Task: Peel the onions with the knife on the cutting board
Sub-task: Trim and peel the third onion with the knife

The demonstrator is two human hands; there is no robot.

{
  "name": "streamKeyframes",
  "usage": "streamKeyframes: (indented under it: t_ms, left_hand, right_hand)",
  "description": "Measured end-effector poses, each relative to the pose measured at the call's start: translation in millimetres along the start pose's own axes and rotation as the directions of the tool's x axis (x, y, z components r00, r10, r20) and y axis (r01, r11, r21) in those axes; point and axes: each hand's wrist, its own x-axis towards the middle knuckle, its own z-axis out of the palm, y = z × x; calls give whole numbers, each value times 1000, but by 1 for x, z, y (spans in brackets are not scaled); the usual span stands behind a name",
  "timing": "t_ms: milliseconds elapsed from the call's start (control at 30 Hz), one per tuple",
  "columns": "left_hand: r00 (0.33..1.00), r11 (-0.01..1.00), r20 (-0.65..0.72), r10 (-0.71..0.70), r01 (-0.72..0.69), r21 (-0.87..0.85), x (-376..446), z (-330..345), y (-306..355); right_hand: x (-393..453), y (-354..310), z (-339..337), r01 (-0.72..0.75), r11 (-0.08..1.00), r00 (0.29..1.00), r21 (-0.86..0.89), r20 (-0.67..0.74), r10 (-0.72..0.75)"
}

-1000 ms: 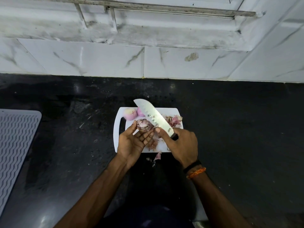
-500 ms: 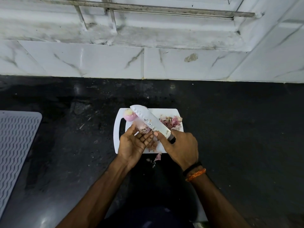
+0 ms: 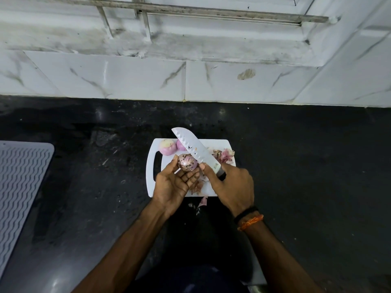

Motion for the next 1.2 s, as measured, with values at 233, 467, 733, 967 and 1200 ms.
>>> streamKeyframes:
  t_ms: [233,467,733,967,1200]
  left_hand:
    - [1000,1000,-25,4,-4,-12,0,-2,-1]
    - [999,1000,-38,-11,11,-6,5,-3,-2]
    - [1000,999,-12,15,-14,52,1,-1,0]
    - [999,998,-45,-12,15,55,0,1,-1]
    - [999,998,-36,-39,37,-57,0,2,0]
  right_hand:
    - [-8,-4,4,53,998,998,-38,-13,-54]
    - [-10,0,10,41,999,999,13,-1,-41]
    - [0,0,6,21,1000,1000,-10,-1,-21]
    - [-6,-7,5,88,995,995,-44,51,-86]
    - [-10,-7,7,-72,992,994,105,-70,79]
